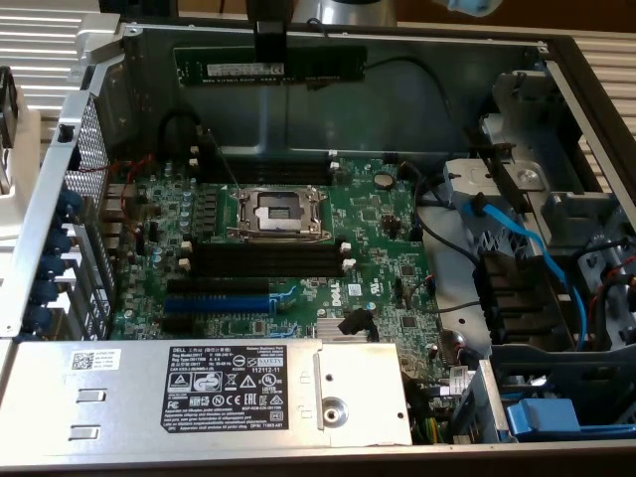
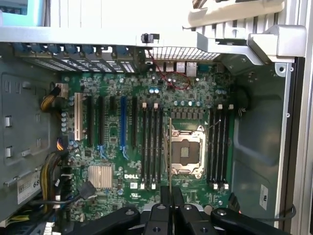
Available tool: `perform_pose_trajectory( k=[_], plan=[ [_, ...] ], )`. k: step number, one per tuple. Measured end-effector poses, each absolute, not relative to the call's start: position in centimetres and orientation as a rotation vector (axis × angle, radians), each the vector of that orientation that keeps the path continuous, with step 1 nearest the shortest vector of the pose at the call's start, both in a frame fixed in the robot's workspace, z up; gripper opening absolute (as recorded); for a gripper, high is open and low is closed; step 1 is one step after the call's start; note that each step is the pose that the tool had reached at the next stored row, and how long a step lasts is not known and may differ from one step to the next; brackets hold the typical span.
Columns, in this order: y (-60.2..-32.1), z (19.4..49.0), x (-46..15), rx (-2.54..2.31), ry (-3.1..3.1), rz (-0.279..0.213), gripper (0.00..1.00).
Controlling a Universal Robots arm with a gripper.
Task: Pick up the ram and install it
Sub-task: 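Insert the ram into the slot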
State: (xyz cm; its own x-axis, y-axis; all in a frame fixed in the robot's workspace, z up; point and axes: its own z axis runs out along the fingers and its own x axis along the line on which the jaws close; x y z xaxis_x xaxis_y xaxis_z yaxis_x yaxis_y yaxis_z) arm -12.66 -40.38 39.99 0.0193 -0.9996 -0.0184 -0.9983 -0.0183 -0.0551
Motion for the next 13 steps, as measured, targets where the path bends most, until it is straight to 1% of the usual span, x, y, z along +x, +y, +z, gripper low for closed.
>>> perform_pose_trajectory(
  k=[3, 13],
  plan=[
    [-40.38, 39.69, -12.68, -2.199, 2.169, -0.027, 0.12],
    [-40.37, 39.63, -12.59, -2.194, 2.176, -0.027, 0.12]
  ],
)
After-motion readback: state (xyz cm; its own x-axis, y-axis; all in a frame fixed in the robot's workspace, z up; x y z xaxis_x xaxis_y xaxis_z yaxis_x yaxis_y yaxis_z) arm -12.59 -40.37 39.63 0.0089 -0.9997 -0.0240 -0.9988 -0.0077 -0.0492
